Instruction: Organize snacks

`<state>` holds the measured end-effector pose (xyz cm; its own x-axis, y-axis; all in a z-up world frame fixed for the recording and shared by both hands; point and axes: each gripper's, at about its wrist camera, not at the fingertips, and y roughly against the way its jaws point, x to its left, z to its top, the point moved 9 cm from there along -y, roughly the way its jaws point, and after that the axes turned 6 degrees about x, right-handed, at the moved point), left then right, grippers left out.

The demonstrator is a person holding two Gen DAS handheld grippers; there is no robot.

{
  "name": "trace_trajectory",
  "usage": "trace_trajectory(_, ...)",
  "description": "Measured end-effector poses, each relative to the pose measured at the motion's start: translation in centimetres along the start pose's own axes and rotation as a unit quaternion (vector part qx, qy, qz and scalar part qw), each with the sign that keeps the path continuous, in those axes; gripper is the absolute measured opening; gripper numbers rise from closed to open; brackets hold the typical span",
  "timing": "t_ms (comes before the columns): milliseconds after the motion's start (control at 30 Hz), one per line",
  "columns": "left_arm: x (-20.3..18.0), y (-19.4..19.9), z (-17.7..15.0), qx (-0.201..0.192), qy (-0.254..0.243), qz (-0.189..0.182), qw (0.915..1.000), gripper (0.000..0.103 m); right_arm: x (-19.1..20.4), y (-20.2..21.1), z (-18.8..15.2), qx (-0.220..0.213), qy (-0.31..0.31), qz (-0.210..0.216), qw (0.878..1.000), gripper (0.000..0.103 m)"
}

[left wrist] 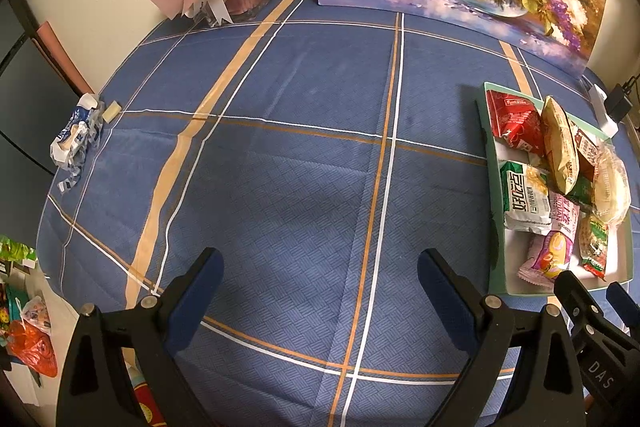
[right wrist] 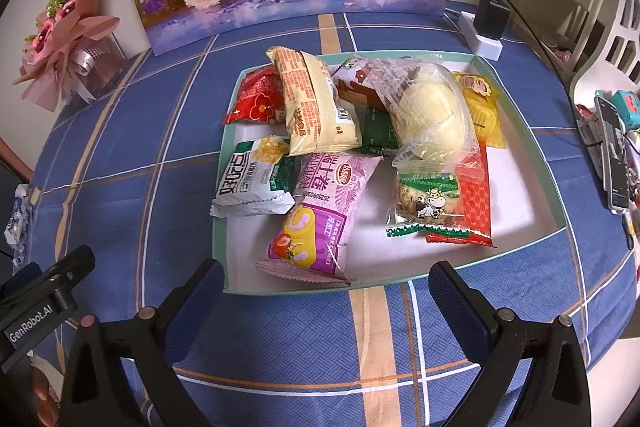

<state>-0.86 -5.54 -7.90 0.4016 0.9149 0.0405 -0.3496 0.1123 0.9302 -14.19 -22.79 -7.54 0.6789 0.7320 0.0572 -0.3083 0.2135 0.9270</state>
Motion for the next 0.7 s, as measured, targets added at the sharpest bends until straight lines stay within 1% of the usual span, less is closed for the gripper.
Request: trace_trajectory(700,0.08,-0.50,-0.24,0.007,0.007,0.001,0.9999,0.098,-0.20,-0.30,-0.12,0.005,-0.001,0.000,1.000,0.103)
